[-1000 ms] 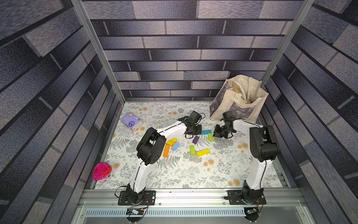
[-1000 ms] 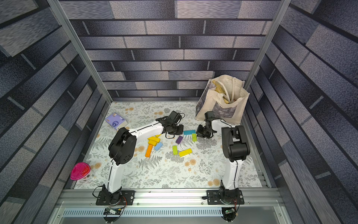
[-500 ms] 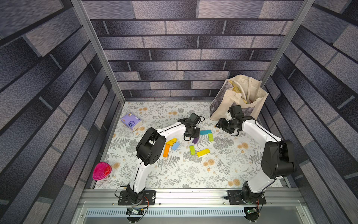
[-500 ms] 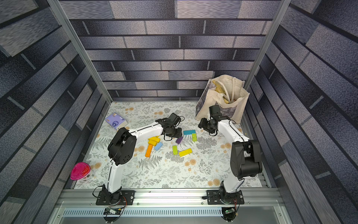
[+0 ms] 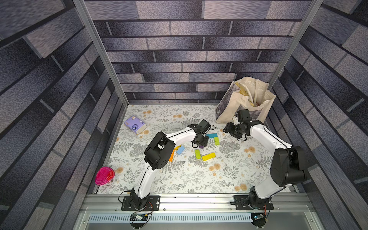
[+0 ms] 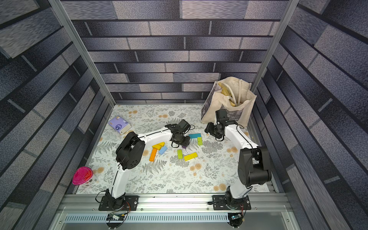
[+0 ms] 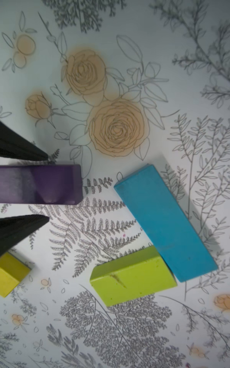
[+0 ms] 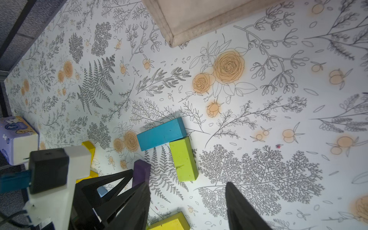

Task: Assemble the letter p with building blocks
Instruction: Pick up the building block from the center of the board, then assemble the building block at the center of the board.

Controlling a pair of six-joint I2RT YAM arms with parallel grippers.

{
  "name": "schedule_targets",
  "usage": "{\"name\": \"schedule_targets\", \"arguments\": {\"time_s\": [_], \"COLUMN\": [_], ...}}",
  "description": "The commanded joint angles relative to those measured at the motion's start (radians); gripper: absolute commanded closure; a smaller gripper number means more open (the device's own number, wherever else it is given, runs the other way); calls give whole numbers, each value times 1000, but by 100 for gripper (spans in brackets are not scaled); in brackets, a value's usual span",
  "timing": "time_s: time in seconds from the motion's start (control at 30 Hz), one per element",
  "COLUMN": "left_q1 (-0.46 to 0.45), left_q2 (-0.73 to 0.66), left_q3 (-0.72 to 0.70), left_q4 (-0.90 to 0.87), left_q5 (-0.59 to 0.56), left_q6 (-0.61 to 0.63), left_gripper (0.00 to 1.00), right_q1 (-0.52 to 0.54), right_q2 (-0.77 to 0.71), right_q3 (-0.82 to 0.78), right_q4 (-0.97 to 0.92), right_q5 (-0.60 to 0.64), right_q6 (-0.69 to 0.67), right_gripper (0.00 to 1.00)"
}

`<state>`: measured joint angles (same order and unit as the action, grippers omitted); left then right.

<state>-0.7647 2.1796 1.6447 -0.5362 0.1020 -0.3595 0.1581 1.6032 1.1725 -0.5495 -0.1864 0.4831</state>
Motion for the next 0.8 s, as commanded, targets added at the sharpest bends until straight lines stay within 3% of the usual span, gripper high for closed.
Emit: {"name": "schedule_targets", "arguments": {"time_s": [0.0, 0.1, 0.33, 0.5, 0.77], "left_q1": [5, 6, -8, -8, -12], "left_q2": [19, 25, 28, 23, 39], "left_q3": [30, 33, 70, 137, 218], "left_q4": [-79, -98, -129, -177, -238], "left_q5": [-30, -48, -35, -19, 20], "left_q6": [-31, -54, -62, -128, -286], "left_gripper": [54, 56, 91, 100, 100], "right_q1": [-6, -6, -6, -7, -6], "right_q2": [-40, -47, -67, -82, -99], "right_q3": [-23, -33, -49, -70, -97], "right_q4": [-16, -20, -20, -7, 9], "right_q5": [16, 21, 20, 14, -2], "right_q6": [2, -11, -25, -27, -46], "right_gripper": [38, 38, 39, 39, 39]}}
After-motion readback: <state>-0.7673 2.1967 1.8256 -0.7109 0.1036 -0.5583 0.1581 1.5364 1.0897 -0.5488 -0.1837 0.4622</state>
